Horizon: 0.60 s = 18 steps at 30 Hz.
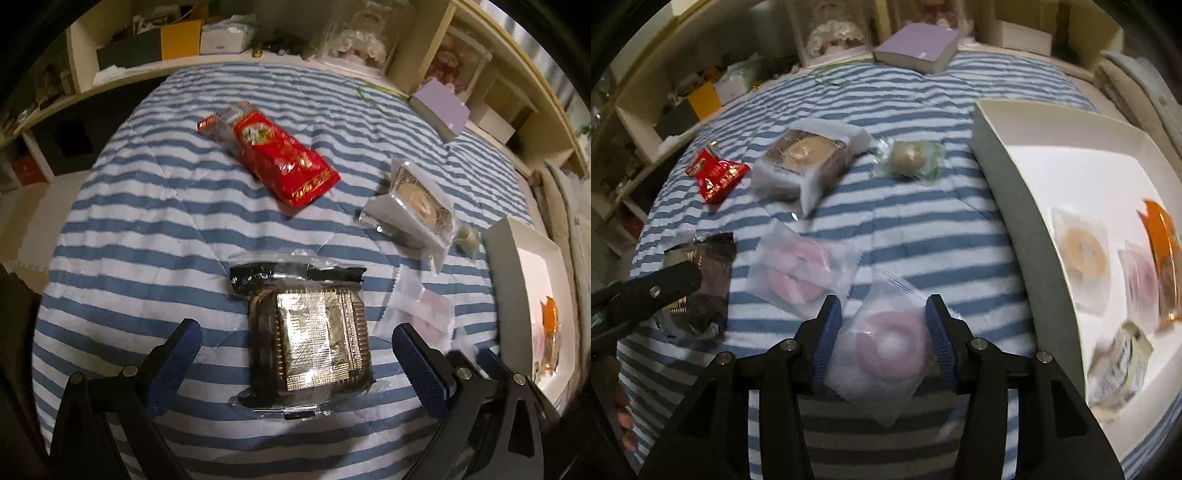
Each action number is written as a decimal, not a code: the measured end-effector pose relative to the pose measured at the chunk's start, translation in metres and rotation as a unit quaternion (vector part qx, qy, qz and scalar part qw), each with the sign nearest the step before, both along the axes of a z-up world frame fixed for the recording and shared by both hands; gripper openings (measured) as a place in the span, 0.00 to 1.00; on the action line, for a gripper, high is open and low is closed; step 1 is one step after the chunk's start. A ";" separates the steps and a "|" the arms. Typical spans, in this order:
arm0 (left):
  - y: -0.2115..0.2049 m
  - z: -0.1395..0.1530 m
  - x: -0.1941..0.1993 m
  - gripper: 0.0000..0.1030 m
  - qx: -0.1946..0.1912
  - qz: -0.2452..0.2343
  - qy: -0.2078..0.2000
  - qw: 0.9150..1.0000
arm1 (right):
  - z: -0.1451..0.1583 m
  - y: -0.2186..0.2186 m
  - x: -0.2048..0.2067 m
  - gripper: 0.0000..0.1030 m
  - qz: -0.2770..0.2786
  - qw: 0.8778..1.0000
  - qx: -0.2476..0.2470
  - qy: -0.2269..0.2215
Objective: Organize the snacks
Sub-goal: 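Grasp the dark chocolate box with left tool while right tool grasps a pink ring cake bag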
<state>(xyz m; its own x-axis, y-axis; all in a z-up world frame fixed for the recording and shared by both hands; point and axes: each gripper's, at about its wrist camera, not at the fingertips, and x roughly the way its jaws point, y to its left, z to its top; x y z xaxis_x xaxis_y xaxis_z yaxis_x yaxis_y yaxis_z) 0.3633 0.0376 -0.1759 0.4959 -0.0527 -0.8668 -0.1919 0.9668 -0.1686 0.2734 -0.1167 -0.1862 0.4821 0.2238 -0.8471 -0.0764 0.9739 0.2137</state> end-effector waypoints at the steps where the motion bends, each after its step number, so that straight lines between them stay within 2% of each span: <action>1: 0.000 -0.002 0.001 1.00 0.000 0.001 0.002 1.000 | 0.000 -0.001 -0.003 0.60 -0.004 1.000 -0.003 0.004; 3: -0.002 -0.009 0.004 1.00 0.006 0.004 0.005 1.000 | -0.003 -0.003 -0.011 0.69 -0.016 1.000 -0.011 0.015; 6: -0.006 -0.014 0.006 1.00 0.017 0.009 0.005 1.000 | -0.013 -0.010 -0.017 0.70 -0.036 0.998 0.011 0.043; 11: -0.011 -0.019 0.010 1.00 0.031 0.024 0.013 0.999 | -0.013 -0.020 -0.015 0.71 -0.059 0.995 0.051 0.054; 15: -0.014 -0.021 0.014 1.00 0.046 0.021 0.019 0.999 | -0.013 -0.018 -0.008 0.66 -0.054 0.996 0.041 0.052; 17: -0.014 -0.021 0.016 0.99 0.046 0.017 0.019 0.999 | -0.013 -0.016 -0.009 0.62 -0.046 0.997 0.029 0.050; 18: -0.013 -0.020 0.017 0.96 0.047 0.019 0.018 0.999 | -0.013 -0.015 -0.010 0.56 -0.040 0.998 0.021 0.048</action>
<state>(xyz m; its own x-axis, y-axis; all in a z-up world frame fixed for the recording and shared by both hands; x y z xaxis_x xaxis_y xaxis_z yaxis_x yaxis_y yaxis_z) 0.3799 0.0251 -0.1962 0.4648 0.0472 -0.8842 -0.2331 0.9699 -0.0707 0.2639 -0.1312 -0.1987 0.4175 0.2236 -0.8807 0.0239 0.9662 0.2567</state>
